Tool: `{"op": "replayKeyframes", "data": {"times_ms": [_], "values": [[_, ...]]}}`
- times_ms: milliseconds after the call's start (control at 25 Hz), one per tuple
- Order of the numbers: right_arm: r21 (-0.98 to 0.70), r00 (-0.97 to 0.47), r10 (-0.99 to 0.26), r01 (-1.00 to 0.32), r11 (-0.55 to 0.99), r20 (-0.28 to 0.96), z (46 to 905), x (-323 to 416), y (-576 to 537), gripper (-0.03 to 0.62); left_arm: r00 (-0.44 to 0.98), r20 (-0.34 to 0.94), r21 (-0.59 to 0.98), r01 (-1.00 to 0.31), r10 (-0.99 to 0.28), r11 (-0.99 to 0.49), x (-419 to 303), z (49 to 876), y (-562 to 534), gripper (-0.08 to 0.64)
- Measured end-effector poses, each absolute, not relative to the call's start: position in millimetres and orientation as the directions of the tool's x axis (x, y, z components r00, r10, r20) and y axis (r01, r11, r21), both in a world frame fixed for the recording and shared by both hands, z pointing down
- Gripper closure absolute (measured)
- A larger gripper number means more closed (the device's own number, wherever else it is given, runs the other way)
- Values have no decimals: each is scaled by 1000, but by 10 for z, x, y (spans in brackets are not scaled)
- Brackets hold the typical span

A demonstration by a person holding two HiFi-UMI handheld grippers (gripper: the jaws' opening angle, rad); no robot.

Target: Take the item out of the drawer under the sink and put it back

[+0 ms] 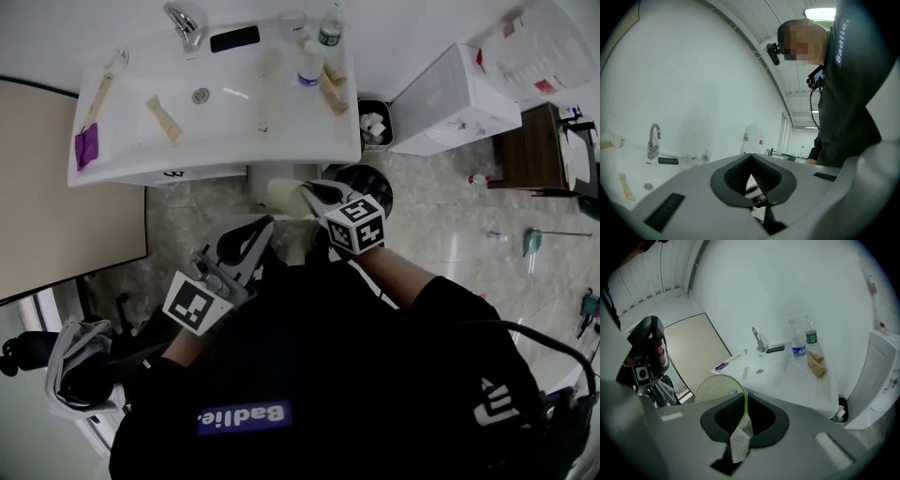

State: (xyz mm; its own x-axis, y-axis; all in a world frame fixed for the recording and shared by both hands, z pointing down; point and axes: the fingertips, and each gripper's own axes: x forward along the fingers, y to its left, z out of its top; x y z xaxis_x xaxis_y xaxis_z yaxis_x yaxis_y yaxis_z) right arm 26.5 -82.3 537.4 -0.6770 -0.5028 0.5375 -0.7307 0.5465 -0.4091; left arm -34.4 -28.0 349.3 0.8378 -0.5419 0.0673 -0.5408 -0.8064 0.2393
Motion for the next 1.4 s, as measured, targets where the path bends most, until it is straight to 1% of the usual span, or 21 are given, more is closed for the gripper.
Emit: {"op": "replayKeyframes", "data": {"times_ms": [160, 440, 720, 880, 1080, 1400], "values": [[-388, -664, -459, -732, 561, 590, 5703, 201, -870, 569, 829, 74, 243, -554, -555, -796, -400, 3512, -294, 555], [-375, -611, -367, -754, 539, 701, 6475, 126, -964, 569, 821, 79, 243, -566, -566, -788, -472, 3541, -315, 555], [-358, -516, -276, -810, 465, 811, 7243, 198, -1035, 569, 810, 85, 243, -582, -580, -776, -553, 3563, -384, 555], [-315, -440, -234, -848, 426, 867, 7661, 291, -1086, 569, 805, 91, 229, -589, -586, -775, -586, 3568, -436, 555], [-259, -372, -211, -869, 422, 904, 8027, 290, -1154, 569, 800, 116, 214, -599, -589, -771, -683, 3629, -455, 555], [-201, -304, -167, -868, 455, 938, 8430, 197, -1221, 569, 788, 148, 207, -616, -598, -761, -820, 3718, -493, 555]]}}
